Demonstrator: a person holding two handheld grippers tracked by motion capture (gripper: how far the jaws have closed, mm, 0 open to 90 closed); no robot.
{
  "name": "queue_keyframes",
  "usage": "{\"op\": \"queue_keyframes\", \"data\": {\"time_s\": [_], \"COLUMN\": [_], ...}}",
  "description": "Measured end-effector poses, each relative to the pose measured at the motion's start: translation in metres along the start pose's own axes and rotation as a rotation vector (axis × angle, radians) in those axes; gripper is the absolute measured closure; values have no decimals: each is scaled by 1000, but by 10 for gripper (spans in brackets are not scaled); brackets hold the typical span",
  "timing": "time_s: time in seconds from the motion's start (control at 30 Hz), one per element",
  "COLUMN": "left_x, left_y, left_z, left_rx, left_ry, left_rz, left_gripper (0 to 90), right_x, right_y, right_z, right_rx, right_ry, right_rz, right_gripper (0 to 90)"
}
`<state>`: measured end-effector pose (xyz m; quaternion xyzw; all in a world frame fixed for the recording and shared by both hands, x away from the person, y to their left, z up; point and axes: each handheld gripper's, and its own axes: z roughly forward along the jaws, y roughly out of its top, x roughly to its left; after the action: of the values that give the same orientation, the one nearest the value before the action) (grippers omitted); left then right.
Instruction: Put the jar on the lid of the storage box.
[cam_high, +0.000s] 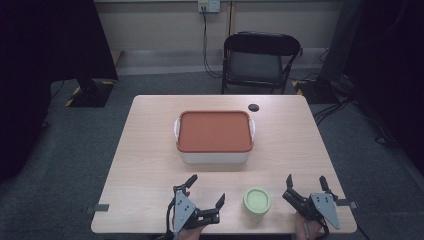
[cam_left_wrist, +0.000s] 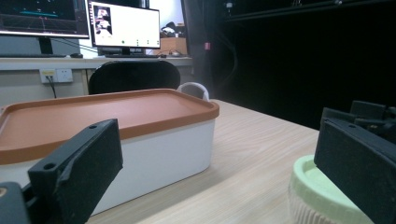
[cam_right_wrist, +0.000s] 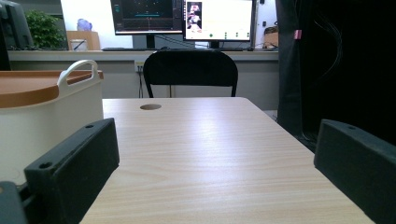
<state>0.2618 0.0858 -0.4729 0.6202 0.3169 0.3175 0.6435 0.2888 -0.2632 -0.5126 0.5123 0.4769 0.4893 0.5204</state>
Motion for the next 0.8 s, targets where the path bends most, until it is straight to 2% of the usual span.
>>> {"op": "queue_keyframes", "data": {"time_s": [0.07, 0.27, 0.43, 0.47, 0.57, 0.8], "left_x": [-2, -12, -20, -25, -31, -45], "left_y": [1, 3, 4, 4, 5, 2], "left_z": [1, 6, 10, 11, 15, 18], "left_rx": [0, 0, -5, -6, 7, 17], "left_ry": [-1, -44, -56, -73, -88, -109], "left_rz": [-1, -14, 0, 1, 5, -1], "left_gripper": [6, 6, 6, 6, 5, 6], "right_x": [0, 0, 0, 0, 0, 0], "right_y": [0, 0, 0, 0, 0, 0], "right_z": [0, 0, 0, 0, 0, 0], "right_rx": [0, 0, -1, 0, -2, -2], "right_ry": [0, 0, 0, 0, 0, 0], "right_rz": [0, 0, 0, 0, 1, 0], "right_gripper": [0, 0, 0, 0, 0, 0]}}
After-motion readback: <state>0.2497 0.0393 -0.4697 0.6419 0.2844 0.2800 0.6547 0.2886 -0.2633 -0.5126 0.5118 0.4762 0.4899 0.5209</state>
